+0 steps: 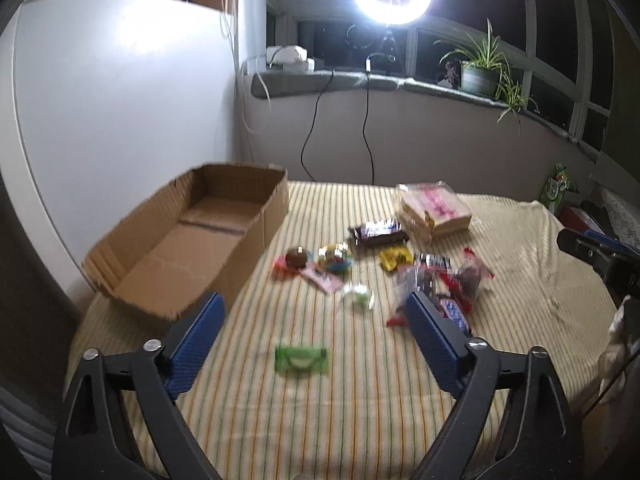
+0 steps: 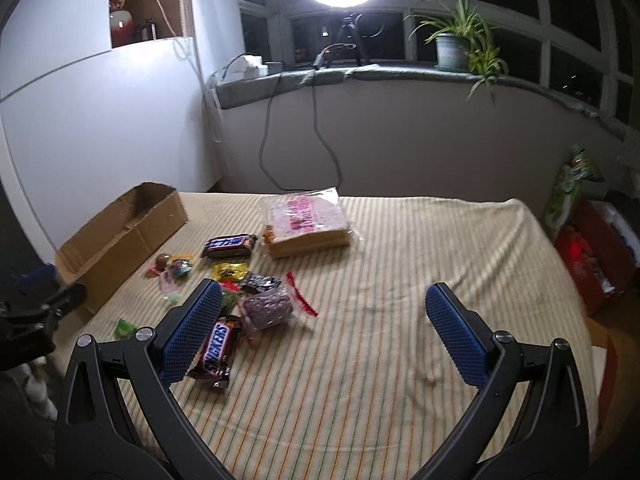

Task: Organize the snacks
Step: 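Grasp the green candy with the left tool while the right tool grasps the Snickers bar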

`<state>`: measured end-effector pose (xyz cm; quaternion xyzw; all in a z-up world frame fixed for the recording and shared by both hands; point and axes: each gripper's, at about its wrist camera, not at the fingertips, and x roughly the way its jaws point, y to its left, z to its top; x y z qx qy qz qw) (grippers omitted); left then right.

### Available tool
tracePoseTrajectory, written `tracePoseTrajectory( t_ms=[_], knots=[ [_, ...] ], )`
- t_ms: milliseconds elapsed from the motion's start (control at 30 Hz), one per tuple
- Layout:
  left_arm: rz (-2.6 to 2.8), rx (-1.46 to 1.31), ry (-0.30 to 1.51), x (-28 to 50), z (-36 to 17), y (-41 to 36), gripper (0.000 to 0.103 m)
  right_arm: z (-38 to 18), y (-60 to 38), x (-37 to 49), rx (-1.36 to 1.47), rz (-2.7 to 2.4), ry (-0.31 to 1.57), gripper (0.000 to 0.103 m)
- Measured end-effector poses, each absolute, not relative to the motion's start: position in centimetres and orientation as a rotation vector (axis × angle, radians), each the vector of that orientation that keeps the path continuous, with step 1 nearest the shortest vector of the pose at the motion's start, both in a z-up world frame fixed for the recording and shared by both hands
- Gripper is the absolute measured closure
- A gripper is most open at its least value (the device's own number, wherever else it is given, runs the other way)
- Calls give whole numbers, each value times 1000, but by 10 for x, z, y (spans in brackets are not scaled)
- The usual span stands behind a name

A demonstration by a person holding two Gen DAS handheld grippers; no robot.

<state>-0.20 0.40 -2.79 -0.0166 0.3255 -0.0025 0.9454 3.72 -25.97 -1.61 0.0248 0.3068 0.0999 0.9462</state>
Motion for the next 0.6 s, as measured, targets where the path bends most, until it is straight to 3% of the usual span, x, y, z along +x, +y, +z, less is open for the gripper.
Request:
tracePoseTrajectory(
  t_ms=[333, 600],
  knots=[
    [-31, -124, 784, -19, -58, 29, 45, -41, -238, 32, -9, 338, 721, 0],
    [-67, -130, 837, -2, -81, 29, 50, -66, -199, 34, -22, 450, 801, 0]
  ],
)
